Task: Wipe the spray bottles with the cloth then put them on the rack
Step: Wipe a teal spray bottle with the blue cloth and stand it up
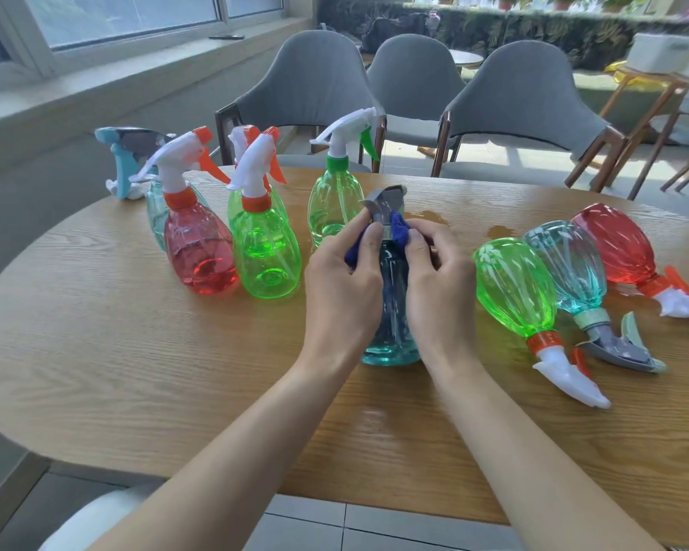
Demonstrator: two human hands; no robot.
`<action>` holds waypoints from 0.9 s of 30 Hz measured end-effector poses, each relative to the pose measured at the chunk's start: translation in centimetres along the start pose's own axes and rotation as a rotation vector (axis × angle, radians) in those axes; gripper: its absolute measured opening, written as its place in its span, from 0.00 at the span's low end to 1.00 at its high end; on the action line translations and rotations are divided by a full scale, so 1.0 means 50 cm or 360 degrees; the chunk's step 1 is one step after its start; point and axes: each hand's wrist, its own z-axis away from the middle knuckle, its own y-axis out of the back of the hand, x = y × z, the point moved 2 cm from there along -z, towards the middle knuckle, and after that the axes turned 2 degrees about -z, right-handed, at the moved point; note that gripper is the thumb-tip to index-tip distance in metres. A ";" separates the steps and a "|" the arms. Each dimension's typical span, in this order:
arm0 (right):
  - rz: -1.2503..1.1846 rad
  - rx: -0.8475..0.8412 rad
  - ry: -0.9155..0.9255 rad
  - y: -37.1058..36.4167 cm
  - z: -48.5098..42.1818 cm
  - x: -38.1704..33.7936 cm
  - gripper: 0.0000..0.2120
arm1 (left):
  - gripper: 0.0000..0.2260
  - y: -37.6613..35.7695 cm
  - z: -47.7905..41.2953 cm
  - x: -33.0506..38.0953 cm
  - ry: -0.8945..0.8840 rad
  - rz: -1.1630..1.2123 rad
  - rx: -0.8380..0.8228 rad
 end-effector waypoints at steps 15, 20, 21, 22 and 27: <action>-0.0175 -0.0155 -0.0172 0.009 -0.003 -0.001 0.08 | 0.10 0.003 0.030 0.003 -0.0165 -0.0109 0.0298; -0.0234 -0.0165 -0.0060 0.012 0.002 -0.007 0.07 | 0.15 0.007 0.018 0.007 -0.0196 -0.0291 0.0090; -0.0239 -0.0164 -0.0043 0.010 0.003 -0.009 0.08 | 0.16 0.007 0.015 0.004 -0.0150 -0.0282 0.0023; -0.0240 -0.0166 -0.0026 0.009 0.004 -0.011 0.09 | 0.16 0.006 0.012 0.000 -0.0096 -0.0258 -0.0041; -0.0193 -0.0148 0.0061 0.004 0.005 -0.021 0.10 | 0.16 0.009 0.019 -0.001 -0.0062 -0.0145 -0.0059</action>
